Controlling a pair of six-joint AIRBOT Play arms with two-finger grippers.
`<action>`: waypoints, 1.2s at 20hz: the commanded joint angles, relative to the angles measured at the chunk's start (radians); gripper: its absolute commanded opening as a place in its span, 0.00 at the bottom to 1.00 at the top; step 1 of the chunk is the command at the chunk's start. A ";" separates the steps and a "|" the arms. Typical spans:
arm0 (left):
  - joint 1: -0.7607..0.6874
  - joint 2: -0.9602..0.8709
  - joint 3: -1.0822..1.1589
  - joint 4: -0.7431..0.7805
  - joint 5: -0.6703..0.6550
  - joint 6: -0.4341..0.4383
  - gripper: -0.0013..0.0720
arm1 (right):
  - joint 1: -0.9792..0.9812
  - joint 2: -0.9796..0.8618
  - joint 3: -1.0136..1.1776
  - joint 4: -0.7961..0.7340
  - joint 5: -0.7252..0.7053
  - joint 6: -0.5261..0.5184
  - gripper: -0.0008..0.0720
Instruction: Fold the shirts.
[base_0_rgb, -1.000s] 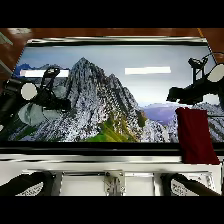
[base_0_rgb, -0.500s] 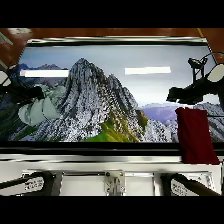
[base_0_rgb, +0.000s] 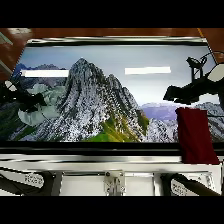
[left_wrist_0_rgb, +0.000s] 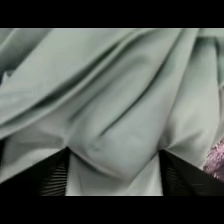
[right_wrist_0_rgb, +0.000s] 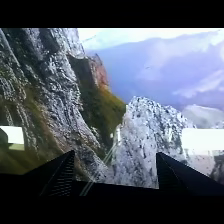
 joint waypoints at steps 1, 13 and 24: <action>0.006 -0.035 0.002 -0.007 0.035 0.010 0.14 | 0.000 0.000 0.001 0.042 0.003 0.001 0.89; -0.432 0.656 0.138 -0.046 -0.082 0.270 0.07 | 0.000 0.070 0.003 0.055 0.014 0.000 0.89; -1.042 0.568 -0.137 -0.123 0.191 0.120 0.07 | 0.000 0.359 -0.008 -0.101 0.221 0.000 0.89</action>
